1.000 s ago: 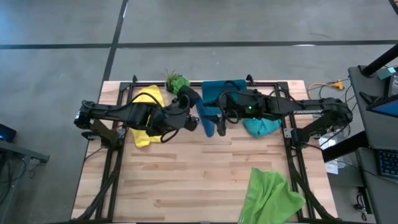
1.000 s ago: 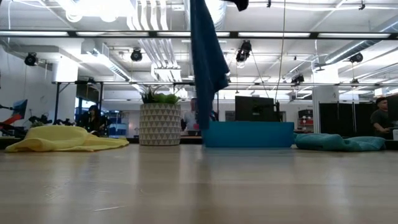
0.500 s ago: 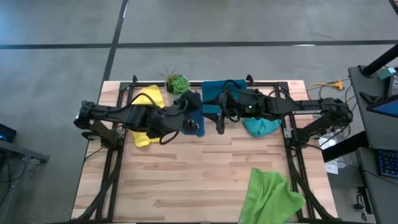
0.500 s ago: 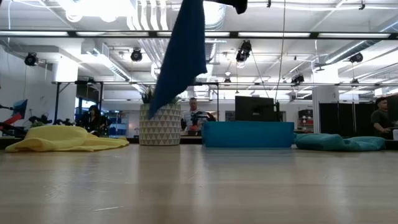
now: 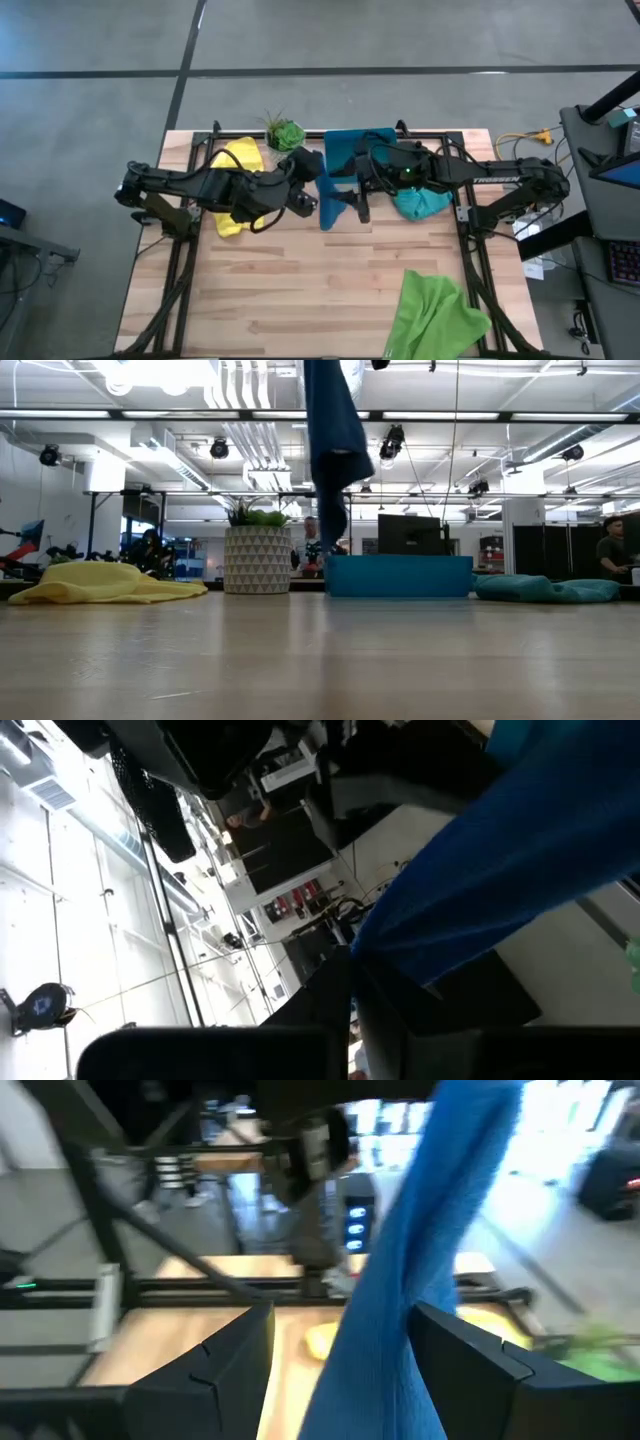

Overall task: Fold microfiber towels
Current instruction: Fold the dark blue microfiber towel into the dark blue bin

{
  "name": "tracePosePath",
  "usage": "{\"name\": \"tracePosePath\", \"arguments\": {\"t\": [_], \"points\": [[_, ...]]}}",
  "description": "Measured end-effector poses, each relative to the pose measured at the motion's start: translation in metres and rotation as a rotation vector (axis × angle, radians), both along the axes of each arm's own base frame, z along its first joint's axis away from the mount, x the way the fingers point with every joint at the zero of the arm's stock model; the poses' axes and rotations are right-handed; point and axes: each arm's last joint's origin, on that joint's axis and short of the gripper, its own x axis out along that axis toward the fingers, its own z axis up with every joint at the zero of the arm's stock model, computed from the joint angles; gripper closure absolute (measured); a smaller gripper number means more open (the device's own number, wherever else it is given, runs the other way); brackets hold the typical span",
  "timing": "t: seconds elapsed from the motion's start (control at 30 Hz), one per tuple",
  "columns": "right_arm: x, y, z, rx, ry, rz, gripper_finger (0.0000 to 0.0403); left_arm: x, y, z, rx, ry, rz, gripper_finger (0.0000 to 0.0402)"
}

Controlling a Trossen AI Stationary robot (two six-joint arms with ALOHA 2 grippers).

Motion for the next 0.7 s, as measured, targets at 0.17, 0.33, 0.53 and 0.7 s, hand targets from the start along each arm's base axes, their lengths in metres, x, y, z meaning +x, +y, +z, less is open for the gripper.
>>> {"name": "tracePosePath", "arguments": {"t": [0.17, 0.33, 0.53, 0.7], "points": [[0.008, 0.001, -0.020, 0.068, 0.072, 0.037, 0.0179, 0.001, 0.005, 0.002, -0.003, -0.012, 0.016, 0.0402], [0.012, 0.001, -0.030, 0.101, 0.103, 0.028, 0.0179, 0.001, 0.009, 0.002, -0.002, -0.010, 0.027, 0.0402], [0.017, 0.000, -0.037, 0.103, 0.122, 0.027, 0.0179, 0.000, 0.009, 0.002, -0.003, -0.013, 0.028, 0.0402], [0.023, 0.000, -0.046, 0.109, 0.155, 0.024, 0.0179, 0.000, 0.009, 0.002, -0.004, -0.014, 0.029, 0.0402]]}}
